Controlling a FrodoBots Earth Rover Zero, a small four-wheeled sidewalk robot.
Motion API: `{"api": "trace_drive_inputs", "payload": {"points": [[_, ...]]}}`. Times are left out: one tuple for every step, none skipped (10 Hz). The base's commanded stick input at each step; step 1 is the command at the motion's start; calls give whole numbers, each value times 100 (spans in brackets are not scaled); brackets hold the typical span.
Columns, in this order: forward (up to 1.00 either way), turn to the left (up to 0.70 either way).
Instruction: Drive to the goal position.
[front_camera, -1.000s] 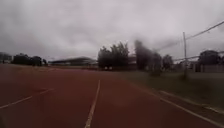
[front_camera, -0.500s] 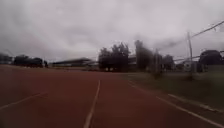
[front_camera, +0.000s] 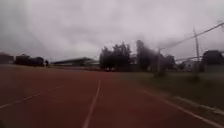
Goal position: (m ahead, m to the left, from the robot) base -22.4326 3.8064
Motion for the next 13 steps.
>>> {"api": "trace_drive_inputs", "payload": {"points": [[70,0],[70,0],[70,0],[70,0],[70,0],[70,0],[70,0],[70,0],[70,0],[70,0],[70,0],[70,0],[70,0]]}}
